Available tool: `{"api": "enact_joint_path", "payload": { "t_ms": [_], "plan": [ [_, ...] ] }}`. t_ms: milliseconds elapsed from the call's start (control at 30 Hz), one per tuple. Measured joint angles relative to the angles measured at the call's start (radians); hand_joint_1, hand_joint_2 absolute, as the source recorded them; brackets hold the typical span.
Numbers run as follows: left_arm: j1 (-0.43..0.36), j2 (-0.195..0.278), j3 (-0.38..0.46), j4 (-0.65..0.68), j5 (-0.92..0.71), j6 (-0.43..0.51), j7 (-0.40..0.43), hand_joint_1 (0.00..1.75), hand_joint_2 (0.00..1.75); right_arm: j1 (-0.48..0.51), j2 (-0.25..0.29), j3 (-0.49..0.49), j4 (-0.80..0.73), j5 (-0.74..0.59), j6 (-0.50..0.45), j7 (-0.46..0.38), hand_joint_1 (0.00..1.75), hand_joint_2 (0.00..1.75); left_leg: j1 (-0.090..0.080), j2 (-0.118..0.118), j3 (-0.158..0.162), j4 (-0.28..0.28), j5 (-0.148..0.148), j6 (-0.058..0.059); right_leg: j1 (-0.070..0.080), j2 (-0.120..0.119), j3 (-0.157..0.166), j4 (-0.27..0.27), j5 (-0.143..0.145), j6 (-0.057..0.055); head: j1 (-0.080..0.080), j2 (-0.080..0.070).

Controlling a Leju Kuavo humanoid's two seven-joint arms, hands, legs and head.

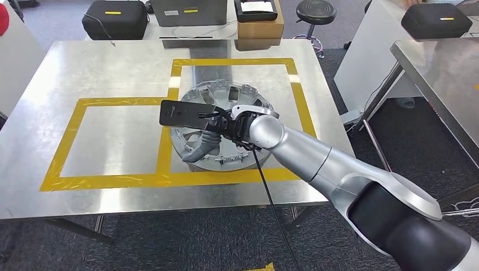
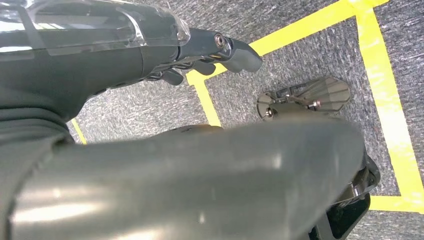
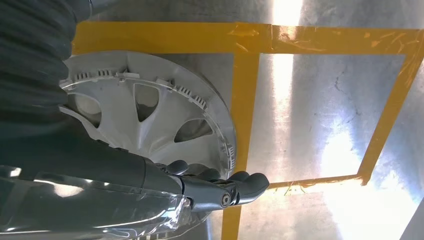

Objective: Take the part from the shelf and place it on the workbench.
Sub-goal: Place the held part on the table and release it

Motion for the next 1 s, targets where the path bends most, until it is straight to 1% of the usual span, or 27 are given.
{"api": "enact_joint_path", "payload": {
  "t_ms": [200, 300, 400, 467, 567, 633, 667, 733, 800, 867, 933, 1000],
  "plan": [
    [0.000, 0.000, 0.000, 0.000, 0.000, 0.000, 0.000, 0.00, 0.00, -0.005, 0.000, 0.012, 0.000, 0.000, -0.001, 0.006, 0.00, 1.75, 0.000, -0.001, 0.000, 0.000, 0.000, 0.000, 0.000, 0.000, 0.000, 0.000, 0.000, 0.000, 0.000, 0.000],
    [0.001, 0.001, 0.000, 0.000, 0.002, 0.000, 0.001, 0.00, 0.00, -0.032, -0.009, 0.045, 0.001, 0.004, -0.039, 0.027, 0.00, 1.75, 0.000, -0.005, 0.000, 0.000, 0.000, 0.000, 0.000, -0.001, 0.000, 0.000, 0.000, 0.000, -0.001, 0.000],
    [0.004, 0.001, 0.000, 0.000, 0.002, 0.000, 0.006, 0.00, 0.00, -0.052, -0.035, 0.059, -0.014, -0.006, -0.094, 0.044, 0.00, 1.75, 0.001, -0.009, 0.000, 0.000, 0.000, -0.001, 0.000, -0.002, 0.000, 0.000, 0.000, 0.000, -0.001, 0.000],
    [0.009, 0.002, 0.000, 0.000, 0.002, 0.000, 0.011, 0.00, 0.00, -0.062, -0.076, 0.061, -0.048, -0.010, -0.153, 0.075, 0.00, 1.75, 0.001, -0.013, 0.000, 0.001, 0.001, -0.001, -0.001, -0.003, 0.000, -0.001, 0.000, 0.000, -0.002, 0.000],
    [0.021, 0.003, 0.000, 0.000, 0.000, 0.001, 0.012, 0.00, 0.00, -0.072, -0.185, 0.049, -0.146, -0.003, -0.262, 0.131, 0.00, 1.75, 0.001, -0.024, 0.000, 0.001, 0.002, 0.000, -0.001, -0.010, 0.003, -0.002, 0.000, 0.000, -0.002, 0.000],
    [0.028, 0.004, 0.000, 0.000, 0.000, 0.002, 0.007, 0.00, 0.00, -0.064, -0.263, 0.031, -0.202, 0.008, -0.334, 0.152, 0.00, 1.75, 0.002, -0.030, 0.001, 0.001, 0.002, 0.000, -0.001, -0.013, 0.005, -0.005, 0.000, 0.000, 0.000, 0.000],
    [0.030, 0.005, 0.000, 0.000, 0.000, 0.003, 0.002, 0.00, 0.00, -0.049, -0.304, 0.017, -0.227, 0.012, -0.375, 0.156, 0.00, 1.75, 0.003, -0.034, 0.002, 0.002, 0.002, 0.000, -0.001, -0.015, 0.007, -0.006, 0.000, 0.000, -0.002, 0.000],
    [0.031, 0.002, 0.000, 0.000, 0.001, 0.006, -0.012, 0.00, 0.00, 0.011, -0.412, -0.037, -0.292, 0.013, -0.463, 0.149, 0.00, 1.75, 0.005, -0.048, 0.004, 0.003, 0.003, -0.001, -0.001, -0.022, 0.014, -0.011, 0.000, 0.000, -0.005, 0.000],
    [0.035, -0.002, 0.000, 0.000, 0.004, 0.011, -0.025, 0.00, 0.00, 0.115, -0.538, -0.123, -0.371, 0.001, -0.553, 0.119, 0.00, 1.75, 0.006, -0.063, 0.007, 0.003, 0.003, 0.000, 0.000, -0.032, 0.024, -0.017, -0.001, 0.000, -0.004, 0.000],
    [0.041, -0.008, 0.000, 0.000, 0.009, 0.014, -0.031, 0.00, 0.00, 0.264, -0.651, -0.245, -0.444, -0.031, -0.644, 0.061, 0.00, 1.75, 0.007, -0.075, 0.009, 0.003, 0.003, 0.000, 0.001, -0.041, 0.034, -0.022, -0.002, 0.001, -0.001, 0.000],
    [0.044, -0.014, 0.000, 0.000, 0.012, 0.014, -0.031, 0.00, 0.00, 0.443, -0.738, -0.396, -0.515, -0.060, -0.684, 0.002, 0.00, 1.75, 0.006, -0.081, 0.008, 0.003, 0.003, 0.000, 0.001, -0.047, 0.038, -0.024, -0.003, 0.003, 0.000, 0.000],
    [0.046, -0.017, 0.000, 0.000, 0.014, 0.014, -0.028, 0.00, 0.00, 0.599, -0.799, -0.551, -0.583, -0.058, -0.682, -0.023, 0.00, 1.75, 0.004, -0.079, 0.007, 0.002, 0.003, 0.000, 0.001, -0.049, 0.039, -0.025, -0.004, 0.005, 0.002, 0.000]
  ]
}}
